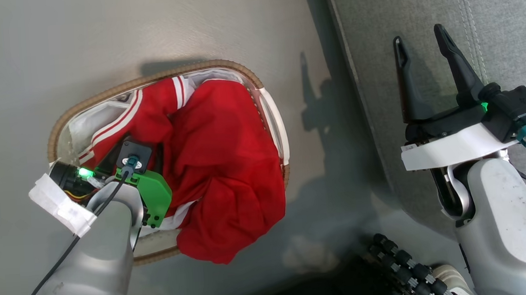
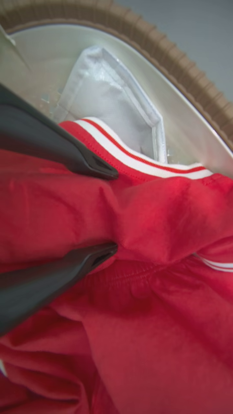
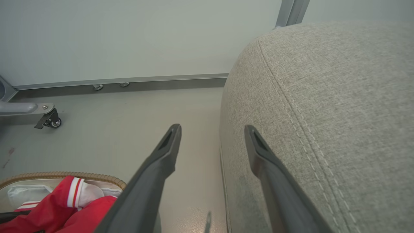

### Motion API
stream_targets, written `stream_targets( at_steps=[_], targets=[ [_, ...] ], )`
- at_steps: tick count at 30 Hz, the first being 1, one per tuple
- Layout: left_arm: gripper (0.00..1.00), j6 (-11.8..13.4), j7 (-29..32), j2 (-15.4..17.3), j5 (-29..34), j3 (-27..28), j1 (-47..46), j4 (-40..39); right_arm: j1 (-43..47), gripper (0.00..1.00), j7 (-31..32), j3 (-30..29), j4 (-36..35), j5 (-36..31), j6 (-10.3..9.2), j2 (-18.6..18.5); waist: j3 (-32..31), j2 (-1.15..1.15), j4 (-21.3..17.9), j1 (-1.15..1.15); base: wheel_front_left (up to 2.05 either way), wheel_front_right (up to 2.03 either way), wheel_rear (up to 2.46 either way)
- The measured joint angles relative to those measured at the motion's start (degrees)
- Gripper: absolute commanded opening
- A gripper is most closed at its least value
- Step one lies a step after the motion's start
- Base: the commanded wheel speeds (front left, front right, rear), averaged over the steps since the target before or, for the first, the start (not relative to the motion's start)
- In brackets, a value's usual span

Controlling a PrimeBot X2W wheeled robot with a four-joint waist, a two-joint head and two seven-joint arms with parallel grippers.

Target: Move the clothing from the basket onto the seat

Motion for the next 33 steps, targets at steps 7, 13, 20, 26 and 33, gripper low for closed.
stream_targets(
  at_steps=[7, 13, 20, 26, 33],
  targets=[
    [0.00, 0.1, 0.0, -0.9, -1.6, 0.2, -1.2, 2.6, 0.0, 1.00, 0.0, 0.3, 0.4, 0.3, 0.00, 0.0, 0.0, 0.00, -1.1, 0.00, 0.00, 0.00, 0.00],
    [0.00, -0.3, -0.1, -2.0, -3.2, 0.3, -0.3, 2.9, 0.6, 1.00, 0.0, 0.2, 1.2, 0.0, 0.00, 0.0, -2.3, 0.00, -0.6, 0.00, 0.00, 0.00, 0.00],
    [0.00, -0.7, -0.4, -2.7, -5.1, 0.5, 3.1, -1.2, 2.4, 1.00, 0.0, -0.6, 2.2, -1.9, 0.00, 0.0, -6.4, 0.00, 0.5, 0.00, 0.00, 0.00, 0.00],
    [0.00, -1.8, -0.4, -3.1, -6.0, -0.8, 7.8, -8.3, 5.7, 1.00, 0.0, -1.7, 3.4, -4.3, 0.00, 0.0, -12.0, 0.00, 2.1, 0.00, 0.00, 0.00, 0.00],
    [0.00, -2.4, -0.4, -3.4, -7.4, -2.9, 11.2, -16.5, 11.0, 1.00, 0.0, -3.6, 5.2, -6.4, 0.00, 0.1, -20.0, 0.00, 4.3, 0.00, 0.00, 0.00, 0.00]
  ],
)
